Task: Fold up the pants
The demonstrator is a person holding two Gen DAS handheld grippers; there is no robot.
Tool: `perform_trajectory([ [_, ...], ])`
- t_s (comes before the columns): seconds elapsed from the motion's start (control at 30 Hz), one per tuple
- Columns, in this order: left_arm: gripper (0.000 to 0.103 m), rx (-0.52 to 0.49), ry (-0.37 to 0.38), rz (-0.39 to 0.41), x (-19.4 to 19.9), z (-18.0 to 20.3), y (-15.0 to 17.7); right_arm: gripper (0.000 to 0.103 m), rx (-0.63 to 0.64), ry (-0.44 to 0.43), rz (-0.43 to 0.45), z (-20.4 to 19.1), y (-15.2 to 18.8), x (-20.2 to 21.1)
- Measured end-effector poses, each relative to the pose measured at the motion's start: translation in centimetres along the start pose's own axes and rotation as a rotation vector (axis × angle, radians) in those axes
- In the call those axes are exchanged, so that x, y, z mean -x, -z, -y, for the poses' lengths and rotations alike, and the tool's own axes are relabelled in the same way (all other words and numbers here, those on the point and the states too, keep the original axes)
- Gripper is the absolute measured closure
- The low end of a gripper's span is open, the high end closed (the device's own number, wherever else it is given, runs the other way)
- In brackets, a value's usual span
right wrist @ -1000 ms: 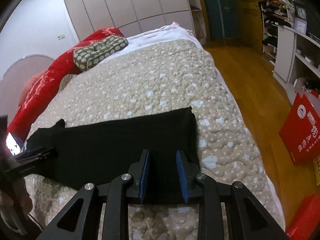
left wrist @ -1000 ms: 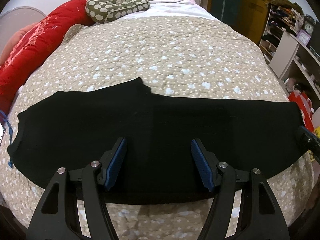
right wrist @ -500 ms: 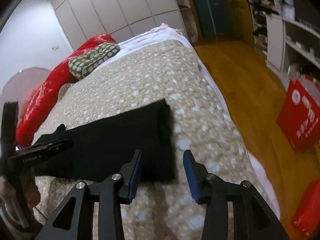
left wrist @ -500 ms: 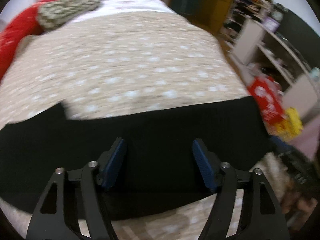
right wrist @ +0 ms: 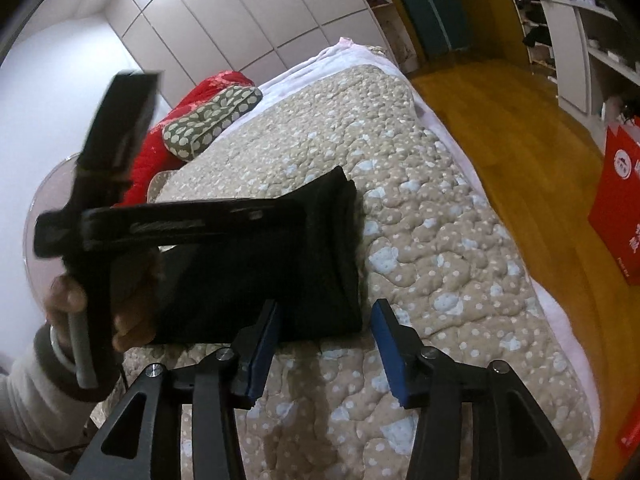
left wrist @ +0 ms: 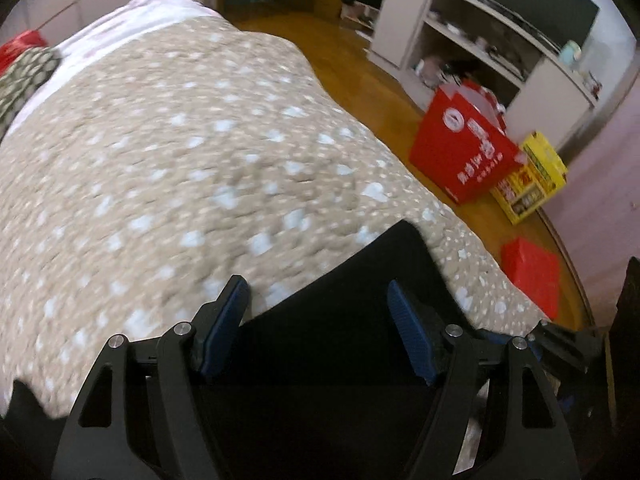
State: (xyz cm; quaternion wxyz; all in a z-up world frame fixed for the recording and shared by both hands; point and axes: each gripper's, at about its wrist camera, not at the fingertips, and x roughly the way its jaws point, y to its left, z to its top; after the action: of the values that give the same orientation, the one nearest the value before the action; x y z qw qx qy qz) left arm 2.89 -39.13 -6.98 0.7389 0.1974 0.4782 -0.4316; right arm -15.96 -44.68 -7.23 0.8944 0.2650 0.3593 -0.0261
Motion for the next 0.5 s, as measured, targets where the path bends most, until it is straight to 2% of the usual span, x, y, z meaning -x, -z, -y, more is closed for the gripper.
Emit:
perform_trajectory([
  [0.1,0.028,-0.045,0.003,-0.014,-0.8,1.1,-0.9,0.052,-0.005,-0.015,0.013,-0.1,-0.2,-0.6],
  [0.23,0.027,-0.042,0.053,-0.036,-1.9,1.4,-2.0,0.052,-0.016,-0.02,0.023,-0.2,-0.5,-1.4],
  [0.33,0.03,-0.043,0.062,-0.012,-1.8,1.4,-1.8,0.072,-0.047,-0.002,0.028,-0.5,-0.8,-2.1],
  [0.37,0.033,-0.027,0.068,-0.003,-1.4,1.2,-1.7,0.085,-0.046,-0.008,0.031,-0.7,-1.0,-2.2],
  [0.4,0.037,-0.015,0.069,0.0,-0.8,0.9,-1.5,0.088,-0.061,-0.041,0.027,-0.6,-1.1,-2.3],
  [0.5,0.038,0.011,0.02,0.041,2.3,-0.8,-0.8,0.089,-0.047,-0.05,0.049,-1.6,-1.9,-1.6],
])
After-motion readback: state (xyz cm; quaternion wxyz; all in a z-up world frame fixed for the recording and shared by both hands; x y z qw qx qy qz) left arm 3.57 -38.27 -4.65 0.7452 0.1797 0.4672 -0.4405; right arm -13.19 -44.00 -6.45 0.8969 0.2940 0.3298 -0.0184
